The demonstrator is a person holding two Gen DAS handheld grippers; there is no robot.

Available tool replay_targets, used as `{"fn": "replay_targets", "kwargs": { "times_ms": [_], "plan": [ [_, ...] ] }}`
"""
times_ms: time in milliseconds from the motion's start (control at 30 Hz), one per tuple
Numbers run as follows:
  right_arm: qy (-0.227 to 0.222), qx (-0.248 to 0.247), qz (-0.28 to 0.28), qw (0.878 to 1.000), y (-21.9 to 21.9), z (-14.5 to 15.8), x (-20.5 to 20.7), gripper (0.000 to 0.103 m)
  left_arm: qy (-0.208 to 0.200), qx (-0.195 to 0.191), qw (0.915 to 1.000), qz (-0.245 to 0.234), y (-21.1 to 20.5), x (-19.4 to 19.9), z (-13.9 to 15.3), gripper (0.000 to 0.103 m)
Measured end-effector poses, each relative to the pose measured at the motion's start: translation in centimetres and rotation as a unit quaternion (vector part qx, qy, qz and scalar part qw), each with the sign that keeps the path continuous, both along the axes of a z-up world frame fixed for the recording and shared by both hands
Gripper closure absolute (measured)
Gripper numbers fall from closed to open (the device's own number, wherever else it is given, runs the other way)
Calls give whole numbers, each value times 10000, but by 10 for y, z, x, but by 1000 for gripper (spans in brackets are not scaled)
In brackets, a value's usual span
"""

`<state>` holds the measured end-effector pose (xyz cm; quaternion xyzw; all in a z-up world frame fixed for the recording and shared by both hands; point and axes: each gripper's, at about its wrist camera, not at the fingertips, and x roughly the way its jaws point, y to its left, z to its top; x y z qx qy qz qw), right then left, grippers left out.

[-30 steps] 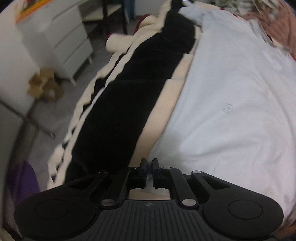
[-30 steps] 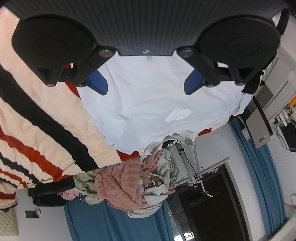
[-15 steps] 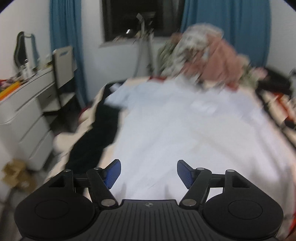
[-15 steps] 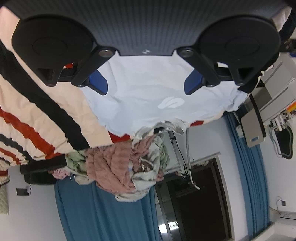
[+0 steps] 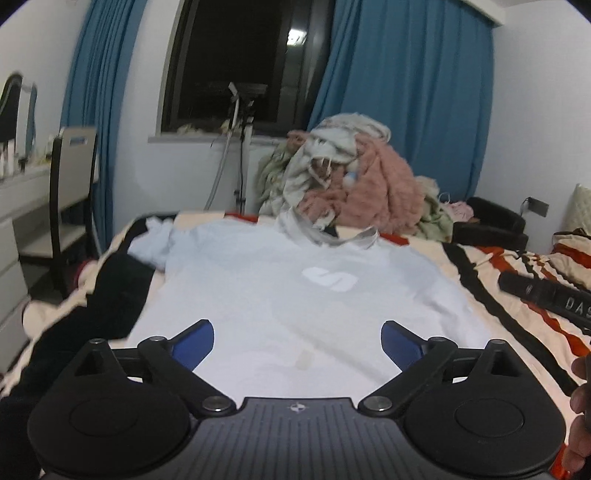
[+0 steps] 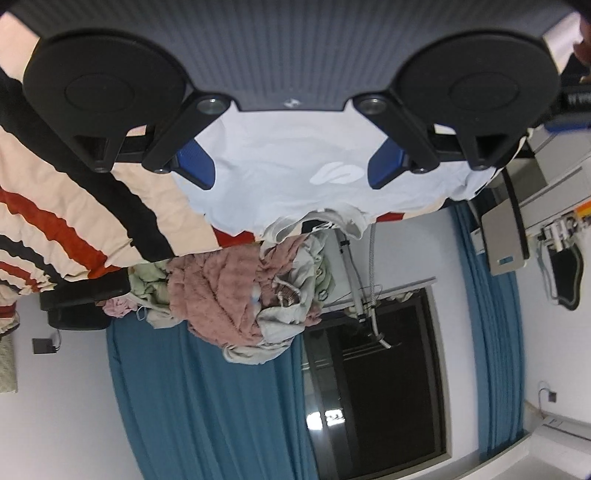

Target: Fold clothes

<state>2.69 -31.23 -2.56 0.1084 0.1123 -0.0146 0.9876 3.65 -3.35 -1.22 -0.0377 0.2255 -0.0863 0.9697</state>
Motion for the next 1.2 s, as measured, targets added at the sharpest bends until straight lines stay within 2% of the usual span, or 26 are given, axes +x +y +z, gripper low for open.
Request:
{"fn": "replay_targets", "kwargs": {
  "times_ms": [100, 233, 433, 600, 700, 933, 1033, 1200],
  "plan": [
    [-25, -22, -3, 10000, 1, 0, -1, 12, -132, -19, 9998, 112, 8, -2, 2, 0],
    [4, -42, 20, 10000, 2, 0, -1, 12, -231, 163, 9994, 188, 11, -11, 5, 0],
    [63, -4, 77, 10000, 0, -1, -1, 12, -255, 135, 9994, 202, 12, -24, 7, 0],
    [91, 349, 54, 9993, -13, -2, 3, 12, -317, 44, 9991, 289, 14, -32, 8, 0],
    [99, 544, -9, 9985, -23, -3, 12, 12, -442, 132, 9984, 317, 12, -37, 9, 0],
    [168, 497, -304, 9982, -61, -10, 63, 12, -394, 240, 9979, 444, 10, -36, 4, 0],
    [320, 835, -294, 9956, -92, -19, 94, 12, -290, 219, 9979, 542, 11, -32, 1, 0],
    [584, 1212, -247, 9906, -135, -48, 152, 12, -111, -72, 9984, 557, 22, -24, -4, 0]
  ]
}}
